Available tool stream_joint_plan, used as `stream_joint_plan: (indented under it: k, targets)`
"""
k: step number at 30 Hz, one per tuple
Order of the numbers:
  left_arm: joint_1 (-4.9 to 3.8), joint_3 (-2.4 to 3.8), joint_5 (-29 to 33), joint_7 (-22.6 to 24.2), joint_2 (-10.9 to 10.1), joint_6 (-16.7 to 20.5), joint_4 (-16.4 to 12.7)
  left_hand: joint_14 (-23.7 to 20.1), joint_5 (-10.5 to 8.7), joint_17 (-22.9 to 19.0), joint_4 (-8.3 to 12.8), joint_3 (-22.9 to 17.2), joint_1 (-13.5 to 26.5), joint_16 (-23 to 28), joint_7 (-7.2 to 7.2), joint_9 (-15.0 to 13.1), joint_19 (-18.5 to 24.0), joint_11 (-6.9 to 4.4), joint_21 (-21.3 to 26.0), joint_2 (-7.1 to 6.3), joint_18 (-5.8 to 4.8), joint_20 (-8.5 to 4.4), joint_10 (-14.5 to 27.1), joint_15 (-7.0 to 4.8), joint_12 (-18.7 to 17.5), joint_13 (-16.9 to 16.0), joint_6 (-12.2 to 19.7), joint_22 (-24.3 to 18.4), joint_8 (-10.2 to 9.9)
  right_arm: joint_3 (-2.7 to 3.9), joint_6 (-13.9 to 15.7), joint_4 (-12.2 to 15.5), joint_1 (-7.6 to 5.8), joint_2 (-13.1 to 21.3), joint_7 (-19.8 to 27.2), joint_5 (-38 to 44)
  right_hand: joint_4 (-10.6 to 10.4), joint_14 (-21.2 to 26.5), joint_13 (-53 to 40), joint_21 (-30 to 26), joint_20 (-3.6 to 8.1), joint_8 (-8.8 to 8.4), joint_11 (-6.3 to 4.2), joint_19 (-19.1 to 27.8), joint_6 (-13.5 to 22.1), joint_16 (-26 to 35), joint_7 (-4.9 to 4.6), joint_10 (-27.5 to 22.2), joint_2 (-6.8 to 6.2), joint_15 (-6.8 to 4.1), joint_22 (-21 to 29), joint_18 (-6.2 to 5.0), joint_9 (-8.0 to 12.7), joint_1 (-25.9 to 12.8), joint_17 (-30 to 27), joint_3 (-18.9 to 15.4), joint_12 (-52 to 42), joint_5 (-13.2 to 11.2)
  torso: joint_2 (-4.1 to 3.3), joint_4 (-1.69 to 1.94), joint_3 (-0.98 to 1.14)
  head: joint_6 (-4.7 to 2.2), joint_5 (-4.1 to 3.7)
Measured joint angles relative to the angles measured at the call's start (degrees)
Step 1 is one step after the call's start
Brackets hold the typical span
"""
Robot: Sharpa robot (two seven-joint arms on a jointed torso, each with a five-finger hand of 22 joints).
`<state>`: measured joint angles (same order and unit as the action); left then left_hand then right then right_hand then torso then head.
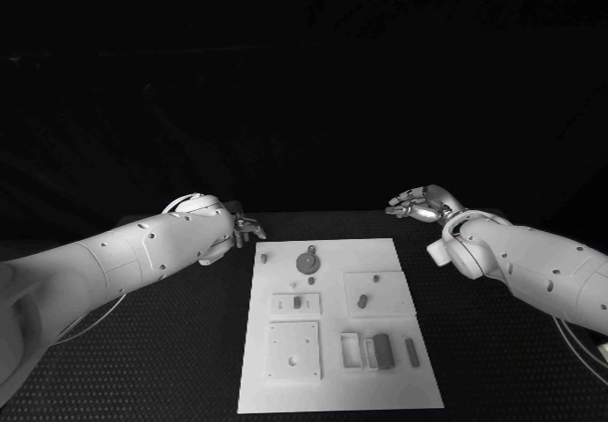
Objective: Assemble the parts on the task board
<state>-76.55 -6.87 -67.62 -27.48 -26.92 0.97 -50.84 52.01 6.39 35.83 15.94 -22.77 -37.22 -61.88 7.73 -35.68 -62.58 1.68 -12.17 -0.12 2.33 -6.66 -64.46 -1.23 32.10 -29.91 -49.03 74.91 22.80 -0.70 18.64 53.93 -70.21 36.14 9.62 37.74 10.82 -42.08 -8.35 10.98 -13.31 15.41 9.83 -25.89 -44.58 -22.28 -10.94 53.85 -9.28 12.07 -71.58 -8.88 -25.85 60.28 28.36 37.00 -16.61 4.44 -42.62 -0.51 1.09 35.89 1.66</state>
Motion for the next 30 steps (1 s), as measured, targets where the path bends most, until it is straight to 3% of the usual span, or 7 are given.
stream_joint_plan:
  k: [6,7,9,11,30]
  targets:
    - [1.20,-0.03,-0.56,1.24,1.36,-0.95,1.67,0.82,0.54,-0.06,0.11,-0.11,-0.95,-0.69,-0.09,0.59,-0.82,-0.23,-0.64,0.87,-0.06,-0.41,-0.78,-0.41,0.86,-0.27,-0.54,0.00,-0.35,0.00,0.00,-0.04,0.00,-0.11,0.04,-0.02,0.00,0.00,0.00,-0.04,0.00,0.00,0.01,0.00,0.00,0.00,0.00,-0.01,0.00,0.00,-0.06,0.00,0.00,0.00,0.05,0.00,0.00,0.00,-0.04,-0.03,-0.01,-0.10,0.04]
    - [1.41,-0.04,-0.61,1.45,1.59,-1.21,2.01,1.01,0.28,-0.14,-0.26,-0.67,-1.43,-0.97,-0.24,0.77,-1.05,-0.27,-0.76,0.39,-0.12,-0.63,-0.99,-0.61,0.98,-0.32,-1.01,0.00,-0.35,0.00,0.00,-0.04,0.00,-0.13,0.05,-0.02,0.00,0.00,0.04,-0.23,0.00,0.00,0.21,0.00,0.00,0.00,0.00,-0.21,0.00,0.00,-0.05,0.00,0.05,0.00,0.05,0.00,0.00,0.00,-0.04,-0.03,-0.03,-0.09,-0.01]
    - [1.75,-0.04,-0.68,1.73,1.87,-1.58,2.42,1.26,-2.24,-0.42,-2.20,-3.14,-2.67,-1.46,-0.48,1.20,-1.37,-0.56,-1.16,-0.89,-0.15,-0.96,-1.28,-0.85,1.53,-0.33,-1.76,0.00,-0.35,0.00,0.00,-0.04,0.00,-0.14,0.06,-0.03,0.00,0.00,0.07,-0.23,0.00,0.00,0.21,0.00,0.00,0.00,0.00,-0.21,0.00,0.00,-0.07,-0.01,0.05,0.00,0.07,0.00,0.00,0.00,-0.05,-0.03,-0.04,-0.04,-0.07]
    - [2.06,-0.07,-0.72,2.01,2.01,-1.95,2.68,1.26,-2.80,-0.51,-3.11,-4.09,-2.86,-1.52,-0.38,1.32,-1.43,-0.56,-1.19,-1.27,-0.18,-1.01,-1.28,-0.85,1.53,-0.33,-2.04,0.01,-0.35,0.00,0.00,-0.04,0.00,-0.14,0.08,-0.03,0.00,0.00,0.06,-0.23,0.00,0.00,0.21,0.00,0.00,0.00,0.00,-0.20,0.00,0.00,-0.12,0.00,0.05,0.00,0.11,0.00,0.00,0.00,-0.05,-0.03,-0.04,-0.01,-0.10]
    - [2.39,-0.05,-0.57,3.13,2.76,-3.64,3.14,1.43,-2.80,-0.63,-3.85,-4.83,-2.65,-2.01,-0.89,1.25,-1.64,-0.96,-1.63,-1.47,-0.60,-1.22,-1.68,-1.03,2.02,-0.31,-3.57,0.03,-0.35,0.00,0.00,-0.03,0.00,-0.24,0.15,-0.07,0.00,0.00,0.17,-0.23,0.00,0.00,0.20,0.00,0.16,0.22,-0.16,-0.20,0.00,0.00,-0.23,-0.01,0.15,0.00,0.23,0.00,0.22,0.00,0.05,0.05,0.00,0.36,-0.40]
